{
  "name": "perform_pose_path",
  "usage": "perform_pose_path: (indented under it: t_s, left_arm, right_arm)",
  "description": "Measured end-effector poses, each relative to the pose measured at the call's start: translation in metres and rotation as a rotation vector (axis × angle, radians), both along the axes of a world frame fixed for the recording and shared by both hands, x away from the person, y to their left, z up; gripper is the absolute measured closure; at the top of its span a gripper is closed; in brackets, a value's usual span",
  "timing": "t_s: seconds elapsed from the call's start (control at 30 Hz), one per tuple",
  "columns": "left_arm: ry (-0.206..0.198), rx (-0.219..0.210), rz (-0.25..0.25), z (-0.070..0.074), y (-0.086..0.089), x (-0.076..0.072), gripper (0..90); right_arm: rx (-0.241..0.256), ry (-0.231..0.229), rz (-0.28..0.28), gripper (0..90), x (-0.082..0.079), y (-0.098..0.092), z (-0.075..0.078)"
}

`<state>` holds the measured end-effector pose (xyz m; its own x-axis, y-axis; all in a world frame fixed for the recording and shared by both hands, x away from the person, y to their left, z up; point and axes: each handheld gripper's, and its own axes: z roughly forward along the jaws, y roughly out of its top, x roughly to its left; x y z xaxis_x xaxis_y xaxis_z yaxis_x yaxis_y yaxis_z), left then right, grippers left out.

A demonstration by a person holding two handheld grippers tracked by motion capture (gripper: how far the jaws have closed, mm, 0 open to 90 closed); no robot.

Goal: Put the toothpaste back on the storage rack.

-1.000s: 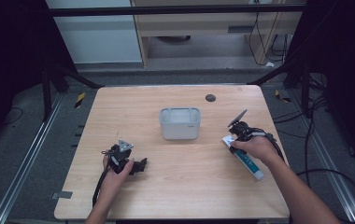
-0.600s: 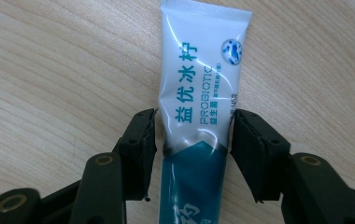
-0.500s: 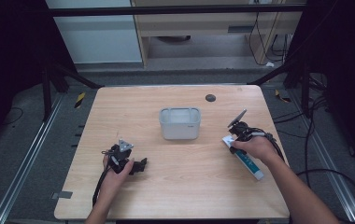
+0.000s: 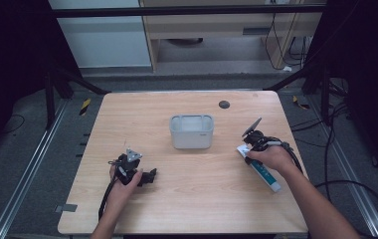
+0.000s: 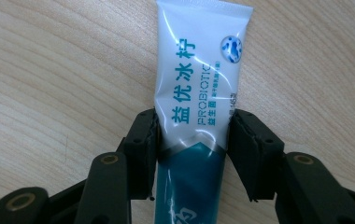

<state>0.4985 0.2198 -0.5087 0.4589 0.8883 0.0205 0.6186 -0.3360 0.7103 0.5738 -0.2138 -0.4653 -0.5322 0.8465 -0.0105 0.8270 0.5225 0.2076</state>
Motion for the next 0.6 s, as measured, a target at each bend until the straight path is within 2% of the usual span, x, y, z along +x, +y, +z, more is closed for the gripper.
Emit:
perform_pose_path:
  t_s: [0.37, 0.43, 0.47, 0.6]
  left_arm:
    - [0.0, 0.0, 0.0, 0.0, -0.0001, 0.0001, 0.0]
    - [0.0, 0.0, -0.001, 0.0, -0.0001, 0.0002, 0.0]
    - [0.0, 0.0, -0.001, 0.0, -0.0001, 0.0002, 0.0]
    - [0.0, 0.0, -0.001, 0.0, -0.0001, 0.0002, 0.0]
  right_arm:
    - [-0.013, -0.008, 0.015, 54.8, -0.0008, 0.0011, -0.0002]
    - [-0.025, -0.025, 0.036, 55.4, -0.0011, 0.001, -0.0013]
    - [-0.03, -0.034, 0.064, 56.1, -0.0011, 0.0002, -0.0016]
    - [-0.032, -0.039, 0.067, 57.3, -0.0018, 0.0011, -0.0017]
